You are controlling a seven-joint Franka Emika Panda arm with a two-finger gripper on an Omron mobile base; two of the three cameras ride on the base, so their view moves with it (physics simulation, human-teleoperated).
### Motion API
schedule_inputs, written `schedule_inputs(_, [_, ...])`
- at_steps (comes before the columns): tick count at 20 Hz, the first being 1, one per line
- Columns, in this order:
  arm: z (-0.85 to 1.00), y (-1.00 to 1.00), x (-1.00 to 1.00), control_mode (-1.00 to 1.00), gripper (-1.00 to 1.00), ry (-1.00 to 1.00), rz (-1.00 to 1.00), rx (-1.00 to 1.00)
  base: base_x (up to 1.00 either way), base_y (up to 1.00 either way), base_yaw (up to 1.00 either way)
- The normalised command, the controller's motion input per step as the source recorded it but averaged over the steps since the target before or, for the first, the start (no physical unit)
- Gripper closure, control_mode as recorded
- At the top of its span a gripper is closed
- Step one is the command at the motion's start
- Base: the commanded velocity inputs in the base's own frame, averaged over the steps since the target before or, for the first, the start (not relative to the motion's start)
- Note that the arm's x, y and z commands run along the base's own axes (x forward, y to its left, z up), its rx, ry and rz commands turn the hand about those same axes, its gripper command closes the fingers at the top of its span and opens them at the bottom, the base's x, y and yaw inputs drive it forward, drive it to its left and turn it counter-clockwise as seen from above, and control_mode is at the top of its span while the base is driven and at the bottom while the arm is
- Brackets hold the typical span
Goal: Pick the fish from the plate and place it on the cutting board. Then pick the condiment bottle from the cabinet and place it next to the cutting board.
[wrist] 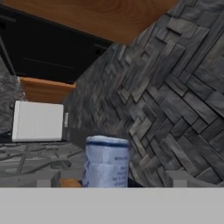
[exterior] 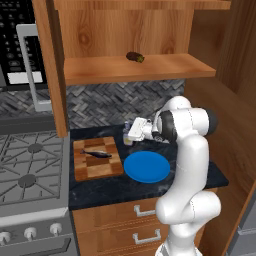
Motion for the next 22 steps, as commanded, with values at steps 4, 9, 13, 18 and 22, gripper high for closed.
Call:
schedule_inputs(4, [-0.14,0.0,0.0,-1.0,-1.0,0.0,0.01,0.0,0.0,0.0,0.0])
schedule_inputs(9, [-0.11,0.0,0.0,-1.0,-1.0,0.0,0.01,0.0,0.0,0.0,0.0])
schedule_inputs(13, [-0.07,0.0,-0.05,-1.0,-1.0,0.0,0.01,0.0,0.0,0.0,0.0])
schedule_inputs(18, [-0.04,0.0,-0.18,-1.0,-1.0,0.0,0.01,0.0,0.0,0.0,0.0])
schedule_inputs(22, [-0.01,0.0,-0.23,-1.0,-1.0,0.0,0.01,0.01,0.0,0.0,0.0])
